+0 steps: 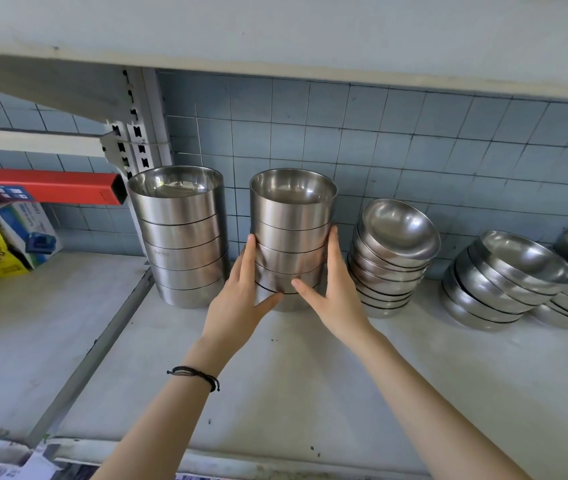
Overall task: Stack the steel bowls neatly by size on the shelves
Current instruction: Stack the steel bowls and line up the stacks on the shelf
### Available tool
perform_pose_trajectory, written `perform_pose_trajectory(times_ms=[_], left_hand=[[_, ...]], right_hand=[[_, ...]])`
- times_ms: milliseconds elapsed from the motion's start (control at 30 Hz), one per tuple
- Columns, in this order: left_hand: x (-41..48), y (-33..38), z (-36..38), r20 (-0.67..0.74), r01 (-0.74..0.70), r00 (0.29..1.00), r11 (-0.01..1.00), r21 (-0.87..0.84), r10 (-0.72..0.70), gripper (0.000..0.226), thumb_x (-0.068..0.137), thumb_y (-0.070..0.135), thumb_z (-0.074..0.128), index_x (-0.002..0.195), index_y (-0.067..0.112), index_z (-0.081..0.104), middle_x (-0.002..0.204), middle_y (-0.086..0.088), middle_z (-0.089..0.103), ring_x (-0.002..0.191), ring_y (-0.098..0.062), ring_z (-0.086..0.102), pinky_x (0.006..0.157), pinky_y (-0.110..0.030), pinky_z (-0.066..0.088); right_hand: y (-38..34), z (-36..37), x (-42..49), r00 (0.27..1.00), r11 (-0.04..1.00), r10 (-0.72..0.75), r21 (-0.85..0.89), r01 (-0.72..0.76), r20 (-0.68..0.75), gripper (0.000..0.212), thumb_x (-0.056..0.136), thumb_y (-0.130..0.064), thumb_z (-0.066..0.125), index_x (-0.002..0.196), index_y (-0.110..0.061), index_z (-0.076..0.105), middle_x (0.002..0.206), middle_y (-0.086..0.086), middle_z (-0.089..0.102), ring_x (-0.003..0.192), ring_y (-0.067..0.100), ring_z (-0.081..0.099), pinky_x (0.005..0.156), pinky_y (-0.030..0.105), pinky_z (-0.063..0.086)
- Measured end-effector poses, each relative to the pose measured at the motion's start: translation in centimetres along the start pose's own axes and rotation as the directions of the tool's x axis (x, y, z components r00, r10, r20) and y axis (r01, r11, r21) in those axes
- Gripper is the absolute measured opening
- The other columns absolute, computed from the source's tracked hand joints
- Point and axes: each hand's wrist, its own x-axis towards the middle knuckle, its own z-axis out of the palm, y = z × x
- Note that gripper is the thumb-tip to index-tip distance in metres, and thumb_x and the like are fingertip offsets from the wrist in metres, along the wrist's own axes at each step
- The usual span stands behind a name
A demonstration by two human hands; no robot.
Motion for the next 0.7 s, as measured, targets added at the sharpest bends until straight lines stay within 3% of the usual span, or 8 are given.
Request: perform_pose_trajectory(times_ms=[100,200,333,467,700], left_hand=[[-1.2,-0.4,-0.2,0.041,0.113,0.992,0.991,0.078,-0.116,0.097,0.088,0.050,0.060,0.152,0.035,-0.010,0.157,0.013,0.022,0.132,-0.014,0.044,0.078,-0.030,0.048],[-2.9,-1.1,-0.8,0.137,0.161,0.969,0.945,0.286,-0.207,0.081,0.087,0.064,0.049,0.152,0.031,0.013,0.149,0.006,0.039,0.125,-0.018,0.049,0.079,-0.031,0.046],[-5.1,-0.4,-1.6,0.325,-0.031,0.932,0.855,0.517,-0.162,0.068,0.086,0.071,0.041,0.142,0.032,0.037,0.133,0.009,0.053,0.122,-0.013,0.050,0.090,-0.030,0.045],[-6.2,2.0,-0.6,0.348,-0.147,0.935,0.809,0.569,-0.074,0.066,0.086,0.070,0.043,0.142,0.034,0.038,0.129,0.012,0.056,0.118,-0.011,0.051,0.089,-0.027,0.043],[-7.2,8.1,2.5,0.360,-0.233,0.933,0.773,0.590,0.007,0.069,0.087,0.069,0.044,0.145,0.033,0.034,0.135,0.008,0.052,0.121,-0.015,0.050,0.094,-0.030,0.042]], right_hand=[[0.3,-0.6,-1.3,0.999,0.991,0.028,-0.130,-0.024,0.029,0.095,0.091,-0.034,0.069,0.156,-0.025,0.001,0.160,-0.018,0.009,0.143,-0.009,0.008,0.110,0.002,0.008],[0.4,-1.8,-3.4,0.992,0.950,0.086,-0.306,-0.055,0.089,0.082,0.092,-0.041,0.064,0.156,-0.023,0.015,0.160,-0.013,0.018,0.146,0.000,0.016,0.111,0.011,0.017],[-0.2,-4.3,-6.0,0.936,0.805,0.230,-0.593,-0.028,0.268,0.069,0.093,-0.051,0.056,0.152,-0.029,0.027,0.156,-0.012,0.031,0.139,0.014,0.035,0.100,0.031,0.041],[0.0,-7.0,-7.5,0.862,0.710,0.343,-0.703,0.023,0.374,0.068,0.091,-0.057,0.055,0.149,-0.030,0.032,0.152,-0.011,0.038,0.136,0.015,0.040,0.099,0.032,0.044],[0.8,-12.9,-10.3,0.844,0.661,0.390,-0.750,0.022,0.368,0.068,0.090,-0.055,0.057,0.149,-0.032,0.032,0.148,-0.006,0.043,0.133,0.019,0.044,0.097,0.034,0.044]])
